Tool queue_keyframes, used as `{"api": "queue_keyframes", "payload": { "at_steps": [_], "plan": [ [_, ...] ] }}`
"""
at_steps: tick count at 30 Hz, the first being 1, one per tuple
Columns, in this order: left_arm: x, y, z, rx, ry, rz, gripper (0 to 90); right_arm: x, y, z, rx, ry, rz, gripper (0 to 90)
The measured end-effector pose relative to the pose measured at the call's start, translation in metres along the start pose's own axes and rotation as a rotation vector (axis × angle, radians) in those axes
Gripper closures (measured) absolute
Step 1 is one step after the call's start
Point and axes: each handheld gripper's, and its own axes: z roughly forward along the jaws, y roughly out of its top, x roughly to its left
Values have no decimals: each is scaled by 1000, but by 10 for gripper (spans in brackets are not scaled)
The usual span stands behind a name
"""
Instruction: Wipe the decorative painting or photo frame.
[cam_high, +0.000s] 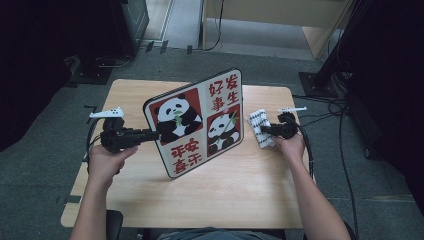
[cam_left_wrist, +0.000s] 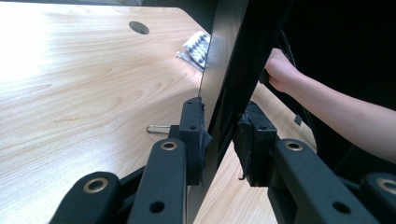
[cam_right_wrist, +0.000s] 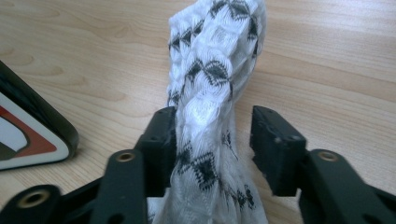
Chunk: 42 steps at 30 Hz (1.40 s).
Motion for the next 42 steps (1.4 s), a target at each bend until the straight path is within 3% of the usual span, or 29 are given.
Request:
{"api": "queue_keyframes", "payload": {
  "at_steps": [6,9,13,21,26,42],
  "plan": [
    [0,0,0,6,14,8,723,4,4,-5,-38,4,10,430],
    [0,0,0,6,22,11,707,9,7,-10,-46,-9,-8,411],
    [1,0,1,7,44,12,642,12,8,-14,-52,-10,-16,409],
    [0,-1,6,27,96,51,510,21,10,-23,-54,0,-33,411],
    [2,-2,7,24,108,59,475,25,10,-27,-61,-12,-55,420],
    [16,-2,13,19,141,42,429,27,4,-37,-53,13,-48,414]
  ]
}}
